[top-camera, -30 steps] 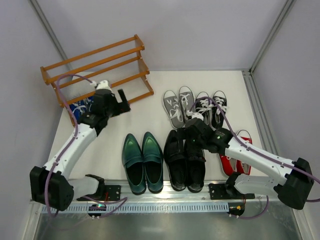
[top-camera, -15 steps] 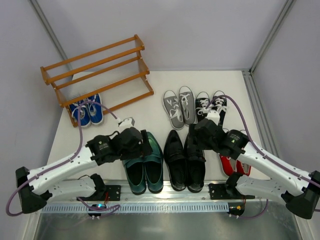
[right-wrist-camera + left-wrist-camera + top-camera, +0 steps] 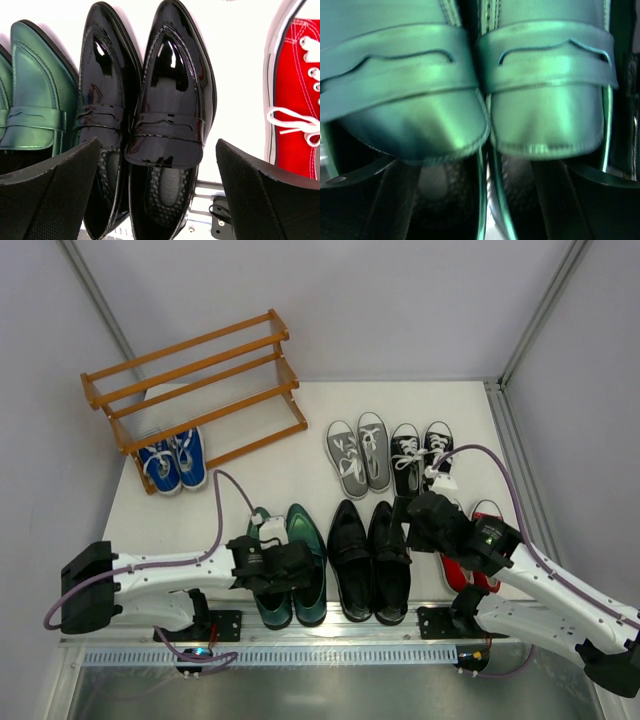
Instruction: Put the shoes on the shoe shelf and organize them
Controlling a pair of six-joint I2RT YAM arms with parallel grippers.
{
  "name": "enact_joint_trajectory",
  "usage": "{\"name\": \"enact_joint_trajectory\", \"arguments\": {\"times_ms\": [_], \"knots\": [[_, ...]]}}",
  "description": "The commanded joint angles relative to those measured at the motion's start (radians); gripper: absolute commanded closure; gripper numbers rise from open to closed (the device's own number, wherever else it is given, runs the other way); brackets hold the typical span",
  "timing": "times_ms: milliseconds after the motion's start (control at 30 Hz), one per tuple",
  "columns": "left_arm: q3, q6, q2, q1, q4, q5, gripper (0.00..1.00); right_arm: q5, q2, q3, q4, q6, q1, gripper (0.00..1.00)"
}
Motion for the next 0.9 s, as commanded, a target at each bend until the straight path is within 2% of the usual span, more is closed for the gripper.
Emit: {"name": "enact_joint_trajectory", "arguments": {"times_ms": [0, 67, 100, 133, 200, 233, 300, 333, 400, 600, 667, 867], "knots": [[-0.052, -0.003, 0.061, 0.003, 0.134, -0.07, 0.22, -0.006, -0.016, -0.008, -0.016, 0.038, -0.002, 0.04], [-0.055, 0.026, 0.09, 0.003, 0.177, -0.063, 0.63, -0.014, -0.016, 0.001, -0.03, 0.044, -0.002, 0.07], [-0.045, 0.04, 0.09, 0.003, 0.175, -0.069, 0.87, -0.017, -0.014, 0.007, -0.035, 0.047, -0.002, 0.08], [-0.026, 0.044, 0.087, -0.006, 0.151, -0.086, 1.0, -0.022, -0.011, 0.013, -0.041, 0.048, -0.002, 0.09], [0.055, 0.055, 0.057, -0.029, 0.046, -0.153, 1.0, -0.032, 0.006, 0.039, -0.044, 0.044, -0.002, 0.12], [0.096, 0.055, 0.046, -0.054, -0.004, -0.248, 1.0, -0.034, 0.015, 0.05, -0.042, 0.038, -0.002, 0.12], [0.202, 0.063, 0.026, -0.059, -0.134, -0.35, 1.0, -0.029, 0.055, 0.091, -0.039, -0.002, -0.002, 0.14], [0.228, 0.063, 0.021, -0.057, -0.163, -0.458, 1.0, -0.025, 0.07, 0.106, -0.041, -0.019, -0.002, 0.14], [0.282, 0.113, 0.024, -0.04, -0.176, -0.531, 1.0, -0.005, 0.136, 0.163, -0.039, -0.083, -0.002, 0.14], [0.343, 0.328, 0.083, 0.222, 0.0, -0.496, 1.0, 0.003, 0.294, 0.298, -0.007, -0.261, -0.019, 0.14], [0.354, 0.373, 0.133, 0.268, 0.077, -0.456, 1.0, -0.026, 0.314, 0.315, 0.016, -0.295, -0.033, 0.14], [0.445, 0.463, 0.299, 0.388, 0.152, -0.366, 1.0, -0.12, 0.32, 0.318, 0.09, -0.4, -0.132, 0.16]]}}
